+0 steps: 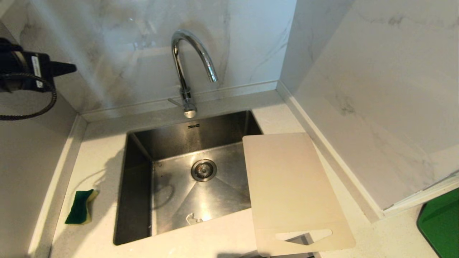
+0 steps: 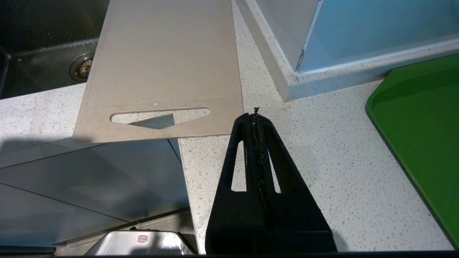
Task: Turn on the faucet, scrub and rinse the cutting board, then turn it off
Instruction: Turn on the tap
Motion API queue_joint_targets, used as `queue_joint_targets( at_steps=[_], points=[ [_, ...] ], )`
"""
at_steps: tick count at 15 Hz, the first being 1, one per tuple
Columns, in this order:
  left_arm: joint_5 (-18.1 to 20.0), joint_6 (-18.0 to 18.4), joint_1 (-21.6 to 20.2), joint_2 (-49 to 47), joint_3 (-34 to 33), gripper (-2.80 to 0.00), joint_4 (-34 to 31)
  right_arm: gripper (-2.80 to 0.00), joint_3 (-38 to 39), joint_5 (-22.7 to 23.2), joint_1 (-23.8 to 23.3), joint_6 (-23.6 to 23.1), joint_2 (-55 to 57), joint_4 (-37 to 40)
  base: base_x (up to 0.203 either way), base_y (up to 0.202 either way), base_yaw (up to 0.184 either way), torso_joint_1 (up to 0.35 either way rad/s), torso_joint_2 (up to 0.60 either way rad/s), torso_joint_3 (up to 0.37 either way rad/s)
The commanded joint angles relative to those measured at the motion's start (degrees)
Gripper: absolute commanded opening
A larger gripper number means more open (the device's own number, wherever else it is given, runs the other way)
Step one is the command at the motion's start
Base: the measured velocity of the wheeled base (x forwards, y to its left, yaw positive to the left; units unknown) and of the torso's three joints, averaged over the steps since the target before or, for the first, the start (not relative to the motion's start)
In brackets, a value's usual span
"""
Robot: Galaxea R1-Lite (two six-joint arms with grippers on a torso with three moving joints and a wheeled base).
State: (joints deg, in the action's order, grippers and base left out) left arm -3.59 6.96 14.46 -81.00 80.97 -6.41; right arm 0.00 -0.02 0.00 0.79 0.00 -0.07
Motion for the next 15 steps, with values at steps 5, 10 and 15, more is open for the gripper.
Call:
queue_joint_targets(
  at_steps=[5, 10, 15],
  points=[
    [-5.0, -0.5, 5.4, -17.6, 9.5, -2.80, -0.3, -2.80, 0.0, 0.0, 0.0, 0.0, 0.0, 0.0, 0.000, 0.000, 0.000, 0.000, 0.00, 0.000],
    [-5.9, -1.3, 5.9, -25.2, 14.9, -2.80, -0.4, -2.80, 0.0, 0.0, 0.0, 0.0, 0.0, 0.0, 0.000, 0.000, 0.000, 0.000, 0.00, 0.000],
    [-6.0, -3.0, 7.5, -31.3, 21.4, -2.80, -0.7, -2.80, 0.0, 0.0, 0.0, 0.0, 0.0, 0.0, 0.000, 0.000, 0.000, 0.000, 0.00, 0.000]
  ],
)
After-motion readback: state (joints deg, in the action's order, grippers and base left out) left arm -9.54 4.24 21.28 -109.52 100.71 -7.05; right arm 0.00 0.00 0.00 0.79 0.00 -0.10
